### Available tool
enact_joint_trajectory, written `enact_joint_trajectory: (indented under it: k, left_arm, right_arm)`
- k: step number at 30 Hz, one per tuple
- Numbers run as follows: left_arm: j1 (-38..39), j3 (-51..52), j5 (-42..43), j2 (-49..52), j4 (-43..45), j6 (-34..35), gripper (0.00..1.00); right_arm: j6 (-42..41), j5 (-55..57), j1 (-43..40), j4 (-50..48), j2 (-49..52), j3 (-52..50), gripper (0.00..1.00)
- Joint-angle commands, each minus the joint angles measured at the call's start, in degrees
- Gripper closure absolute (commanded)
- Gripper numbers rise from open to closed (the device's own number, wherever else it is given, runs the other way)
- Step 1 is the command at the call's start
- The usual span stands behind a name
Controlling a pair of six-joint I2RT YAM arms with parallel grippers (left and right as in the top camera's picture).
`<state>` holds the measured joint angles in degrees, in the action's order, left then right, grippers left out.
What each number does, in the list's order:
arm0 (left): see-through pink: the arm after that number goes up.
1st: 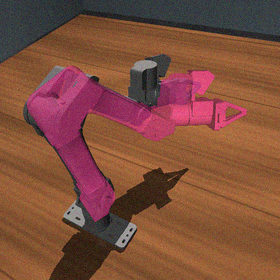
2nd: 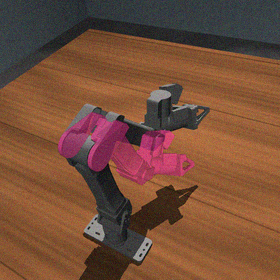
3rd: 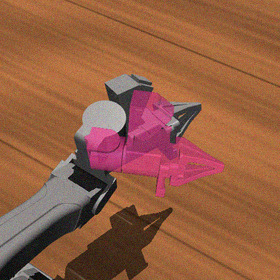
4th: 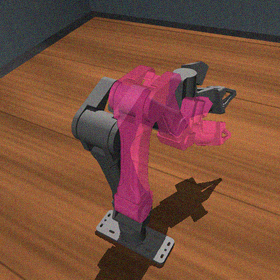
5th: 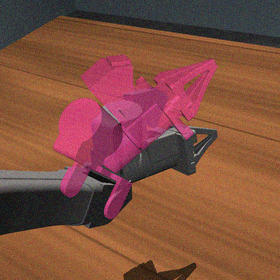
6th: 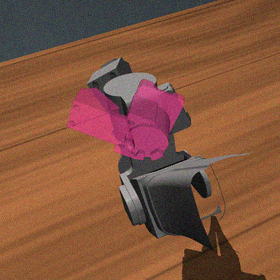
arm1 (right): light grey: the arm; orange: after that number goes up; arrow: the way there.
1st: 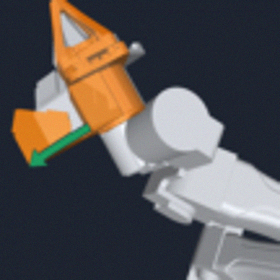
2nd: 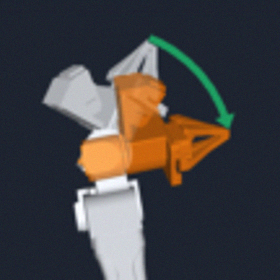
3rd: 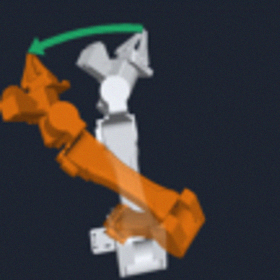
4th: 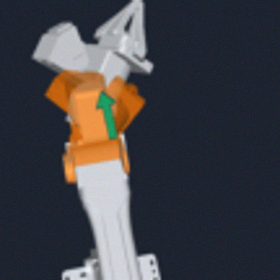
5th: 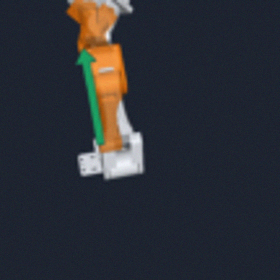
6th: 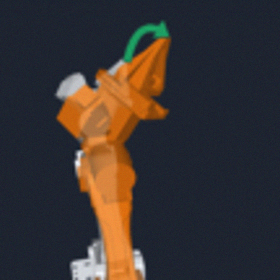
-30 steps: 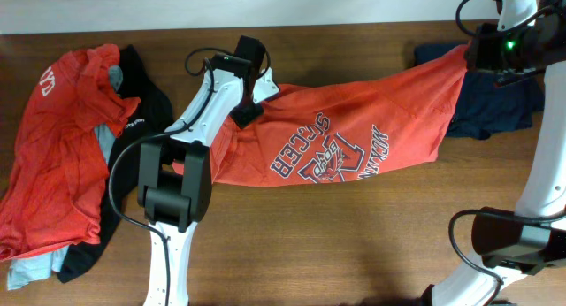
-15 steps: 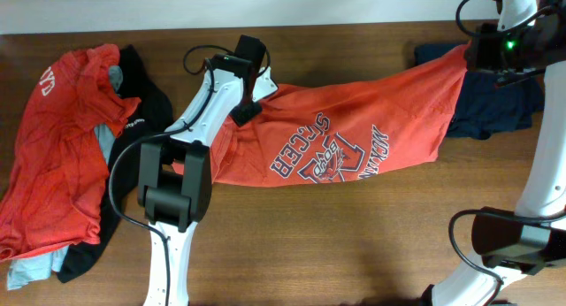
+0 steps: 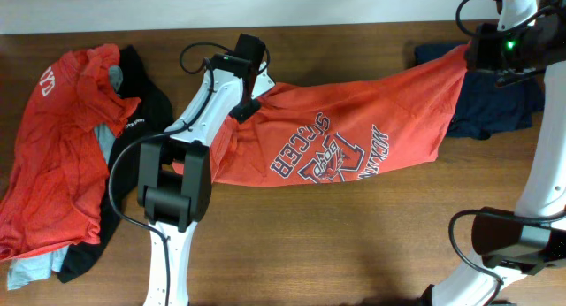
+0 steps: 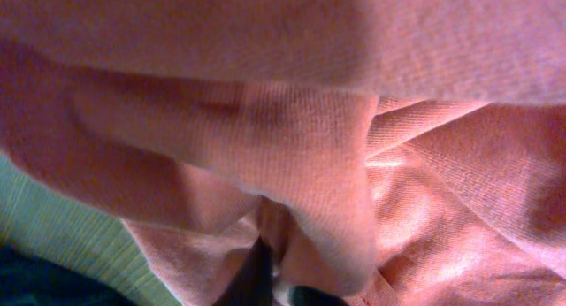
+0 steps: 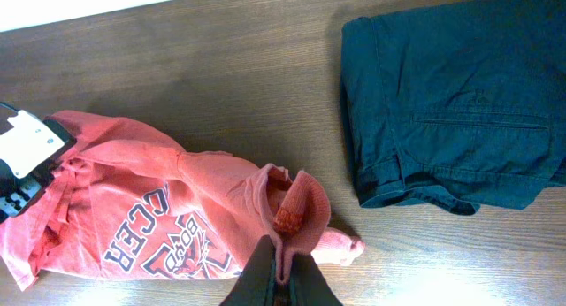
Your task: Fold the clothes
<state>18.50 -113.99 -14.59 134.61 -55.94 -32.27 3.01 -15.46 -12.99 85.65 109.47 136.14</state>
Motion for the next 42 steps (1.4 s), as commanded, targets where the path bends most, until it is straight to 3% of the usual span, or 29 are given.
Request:
enact_joint_trajectory:
  k: [1, 6, 26, 42]
  left_arm:
    - [-0.48, -0.50, -2.49, 0.70, 0.50, 0.44, 0.99]
    - [-0.66, -3.48, -9.46, 0.48, 0.42, 5.38, 1.00]
    - [-5.09, -39.06, -9.18, -6.60, -19.82, 12.46, 1.00]
    - [-6.54, -42.01, -8.90, -18.64, -20.26, 12.74, 1.00]
  right_arm:
    - [0.15, 0.72, -0.15, 0.00, -0.02, -0.20, 0.96]
    - [0.17, 0.72, -0.15, -0.04, -0.02, -0.20, 0.96]
    - [0.13, 0.44, -0.22, -0.39, -0.39, 0.72, 0.96]
    - [0.02, -0.35, -0.26, 3.52, -4.07, 11.15, 0.96]
